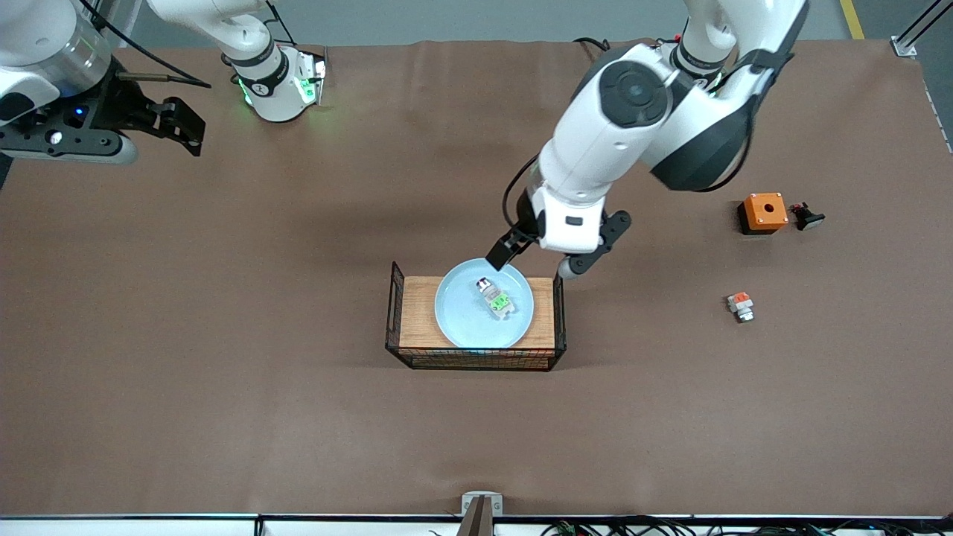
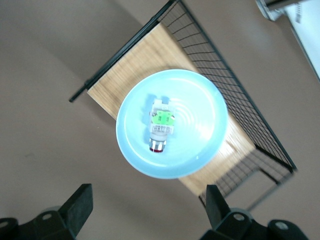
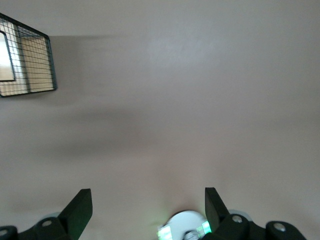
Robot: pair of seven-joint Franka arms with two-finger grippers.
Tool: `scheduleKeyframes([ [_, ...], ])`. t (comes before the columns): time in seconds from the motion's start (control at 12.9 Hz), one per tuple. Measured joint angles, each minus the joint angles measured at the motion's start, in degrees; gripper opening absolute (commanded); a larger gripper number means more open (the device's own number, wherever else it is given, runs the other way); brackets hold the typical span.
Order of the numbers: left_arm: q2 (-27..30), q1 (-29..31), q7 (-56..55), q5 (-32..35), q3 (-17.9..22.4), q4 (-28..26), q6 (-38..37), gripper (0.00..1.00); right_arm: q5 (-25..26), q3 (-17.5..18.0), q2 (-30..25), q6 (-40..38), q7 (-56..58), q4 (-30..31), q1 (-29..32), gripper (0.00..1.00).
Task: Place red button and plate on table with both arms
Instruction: 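Grasp the button with the left gripper while the right gripper approaches, then lift the button with the left gripper while the right gripper lowers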
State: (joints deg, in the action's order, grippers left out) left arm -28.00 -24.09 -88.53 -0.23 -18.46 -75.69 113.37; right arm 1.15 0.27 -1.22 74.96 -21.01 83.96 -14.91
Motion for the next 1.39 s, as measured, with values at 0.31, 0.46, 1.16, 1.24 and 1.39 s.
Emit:
scheduleKeyframes([
  [0.31, -6.48, -16.58, -5.25, 0.06, 17.52, 1.74, 3.86, 0.90, -6.03, 0.04, -0.04, 0.69, -7.76, 2.20, -1.02, 1.00],
  [0.46, -9.33, -18.44, -5.24, 0.07, 20.08, 2.15, 6.55, 0.87, -8.48, 0.03, -0.69, 2.97, -14.61, 4.25, -1.16, 1.00],
  [1.16, -12.97, -18.22, -3.18, 0.10, 20.89, 2.62, 10.50, 0.45, -9.19, 1.71, -3.28, 17.57, -54.76, 12.01, -17.06, 0.98],
  [1.24, -13.35, -18.23, -3.18, 0.11, 20.89, 2.63, 10.98, 0.22, -9.18, 1.70, -2.63, 19.16, -58.38, 12.29, -18.32, 0.98],
  [1.39, -13.54, -18.26, -3.15, 0.11, 20.89, 2.85, 11.29, 0.01, -9.17, 1.70, -0.51, 23.35, -65.36, 12.79, -20.14, 0.98],
])
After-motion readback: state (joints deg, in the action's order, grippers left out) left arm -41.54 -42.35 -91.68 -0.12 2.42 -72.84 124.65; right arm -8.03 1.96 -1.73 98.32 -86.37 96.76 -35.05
